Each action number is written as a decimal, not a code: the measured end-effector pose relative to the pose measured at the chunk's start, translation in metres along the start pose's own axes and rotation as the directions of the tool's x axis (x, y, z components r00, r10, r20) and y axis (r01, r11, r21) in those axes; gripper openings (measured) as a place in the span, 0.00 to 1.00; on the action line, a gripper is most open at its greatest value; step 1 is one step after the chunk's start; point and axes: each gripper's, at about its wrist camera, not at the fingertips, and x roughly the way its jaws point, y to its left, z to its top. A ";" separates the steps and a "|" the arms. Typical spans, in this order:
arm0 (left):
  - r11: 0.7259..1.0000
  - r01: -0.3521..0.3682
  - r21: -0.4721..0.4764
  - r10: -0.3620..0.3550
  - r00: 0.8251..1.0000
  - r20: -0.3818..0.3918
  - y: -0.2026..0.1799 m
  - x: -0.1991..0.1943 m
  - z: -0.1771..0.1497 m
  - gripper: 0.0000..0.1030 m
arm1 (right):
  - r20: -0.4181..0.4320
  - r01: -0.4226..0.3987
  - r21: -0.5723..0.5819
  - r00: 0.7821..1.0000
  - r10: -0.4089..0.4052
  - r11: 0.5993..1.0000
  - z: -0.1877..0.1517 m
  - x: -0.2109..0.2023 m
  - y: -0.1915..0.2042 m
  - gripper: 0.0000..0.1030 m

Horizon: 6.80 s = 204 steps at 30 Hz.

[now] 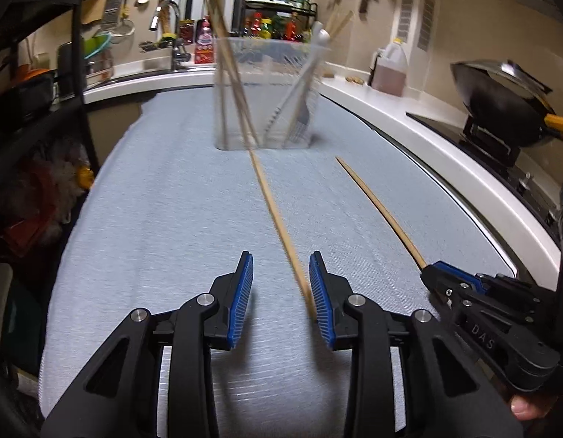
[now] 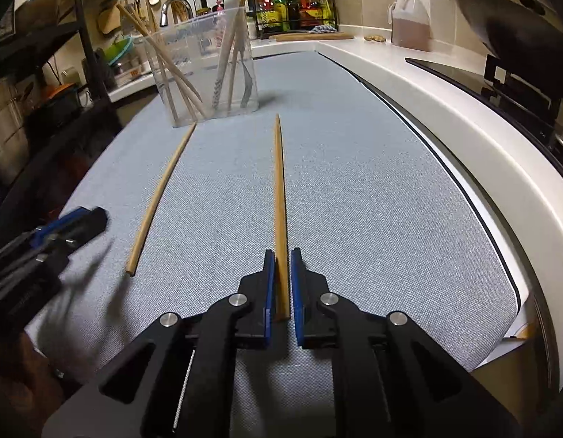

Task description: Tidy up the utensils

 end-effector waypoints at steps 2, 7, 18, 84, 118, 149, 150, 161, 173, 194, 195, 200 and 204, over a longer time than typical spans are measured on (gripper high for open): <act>1.000 -0.008 0.012 0.008 1.000 -0.012 -0.007 0.006 -0.001 0.34 | 0.003 -0.008 0.001 1.000 0.008 1.000 -0.001 0.000 -0.002 0.11; 0.998 -0.052 0.046 0.053 0.998 -0.026 -0.022 0.017 -0.005 0.35 | 0.026 -0.009 -0.029 1.000 0.010 1.000 -0.004 -0.001 0.001 0.16; 0.993 -0.103 0.049 0.105 0.994 -0.038 -0.010 0.013 -0.012 0.07 | 0.040 -0.019 -0.042 0.999 0.021 0.999 -0.005 0.001 0.004 0.06; 0.997 -0.075 0.012 0.071 0.976 0.208 0.008 -0.072 0.018 0.06 | 0.276 0.006 -0.147 0.961 0.035 0.989 0.046 -0.084 0.031 0.06; 0.998 0.055 -0.029 -0.047 0.971 0.232 0.065 -0.093 0.251 0.06 | 0.266 -0.161 -0.205 0.940 0.213 0.965 0.292 -0.129 0.073 0.06; 0.998 -0.060 0.013 0.054 0.960 0.275 0.055 -0.024 0.282 0.47 | 0.241 -0.085 -0.182 0.962 0.128 0.980 0.305 -0.050 0.060 0.37; 0.998 -0.061 0.010 0.055 0.956 0.290 0.056 -0.032 0.281 0.50 | 0.263 -0.078 -0.185 0.957 0.126 0.980 0.303 -0.059 0.058 0.37; 0.998 -0.046 -0.035 0.056 0.921 0.386 0.056 -0.096 0.218 0.88 | 0.456 -0.049 -0.113 0.885 0.096 0.992 0.230 -0.119 0.017 0.46; 0.981 -0.155 -0.115 0.181 0.947 0.265 0.059 -0.037 0.099 0.93 | 0.356 0.010 -0.135 0.934 0.039 0.991 0.141 -0.035 0.005 0.78; 0.972 -0.168 -0.162 0.203 0.952 0.230 0.064 -0.017 0.083 0.93 | 0.345 0.072 -0.137 0.939 -0.020 0.988 0.125 -0.009 -0.001 0.82; 0.973 -0.168 -0.161 0.203 0.952 0.230 0.062 -0.017 0.083 0.93 | 0.343 0.071 -0.137 0.939 -0.020 0.988 0.125 -0.009 0.000 0.82; 0.975 -0.159 -0.153 0.191 0.956 0.224 0.061 -0.016 0.082 0.93 | 0.343 0.075 -0.137 0.939 -0.024 0.988 0.125 -0.009 0.000 0.83; 0.976 -0.157 -0.150 0.187 0.958 0.215 0.060 -0.014 0.080 0.93 | 0.343 0.077 -0.135 0.939 -0.027 0.988 0.124 -0.008 0.000 0.83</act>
